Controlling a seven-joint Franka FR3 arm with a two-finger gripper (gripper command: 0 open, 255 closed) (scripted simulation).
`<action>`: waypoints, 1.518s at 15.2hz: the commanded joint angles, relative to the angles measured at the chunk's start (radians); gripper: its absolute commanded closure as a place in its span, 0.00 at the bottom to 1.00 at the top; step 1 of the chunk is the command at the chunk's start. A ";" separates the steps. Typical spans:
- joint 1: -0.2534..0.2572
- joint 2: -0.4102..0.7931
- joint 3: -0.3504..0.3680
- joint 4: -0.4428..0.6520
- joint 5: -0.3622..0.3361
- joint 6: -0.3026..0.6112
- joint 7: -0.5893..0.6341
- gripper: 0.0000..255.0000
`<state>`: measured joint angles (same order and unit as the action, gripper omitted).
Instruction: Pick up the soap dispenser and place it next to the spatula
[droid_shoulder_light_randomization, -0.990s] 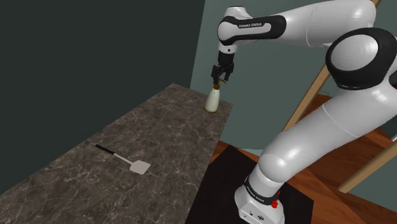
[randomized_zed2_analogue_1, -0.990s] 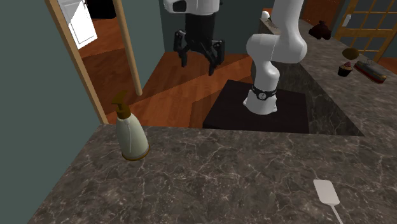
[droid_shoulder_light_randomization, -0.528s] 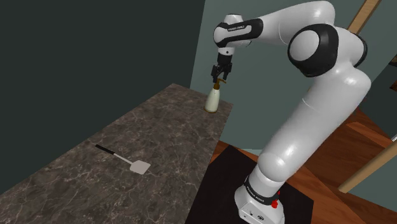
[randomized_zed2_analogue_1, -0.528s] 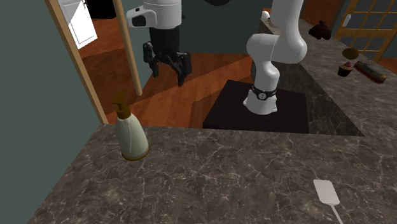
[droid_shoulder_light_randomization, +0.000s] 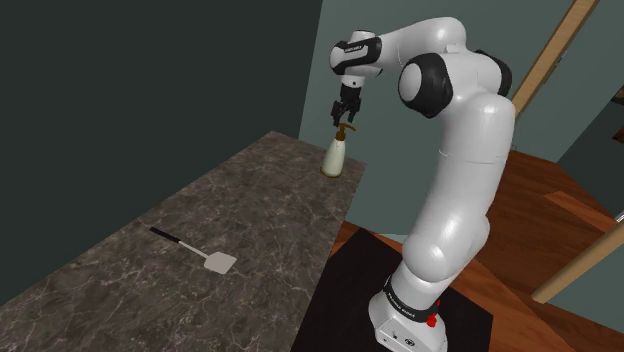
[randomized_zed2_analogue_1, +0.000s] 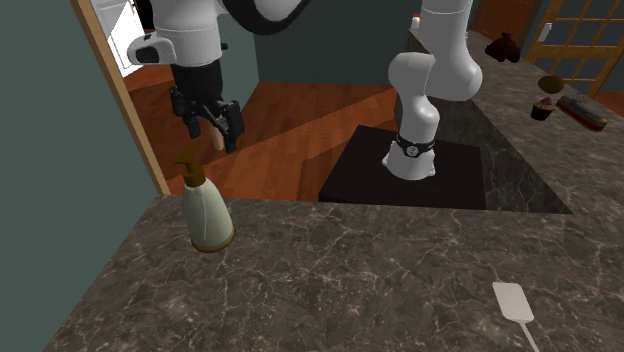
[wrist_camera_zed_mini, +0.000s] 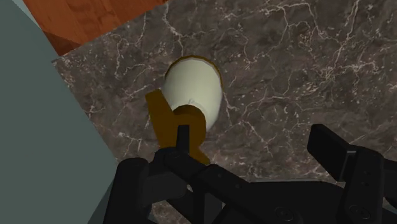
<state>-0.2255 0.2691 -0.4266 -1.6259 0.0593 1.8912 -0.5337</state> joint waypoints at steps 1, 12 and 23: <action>-0.033 0.082 -0.001 0.101 0.041 -0.023 -0.033 0.00; -0.091 0.226 0.014 0.183 0.103 0.033 -0.078 0.00; -0.091 0.226 0.014 0.184 0.103 0.032 -0.078 1.00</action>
<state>-0.3161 0.4952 -0.4131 -1.4416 0.1620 1.9236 -0.6119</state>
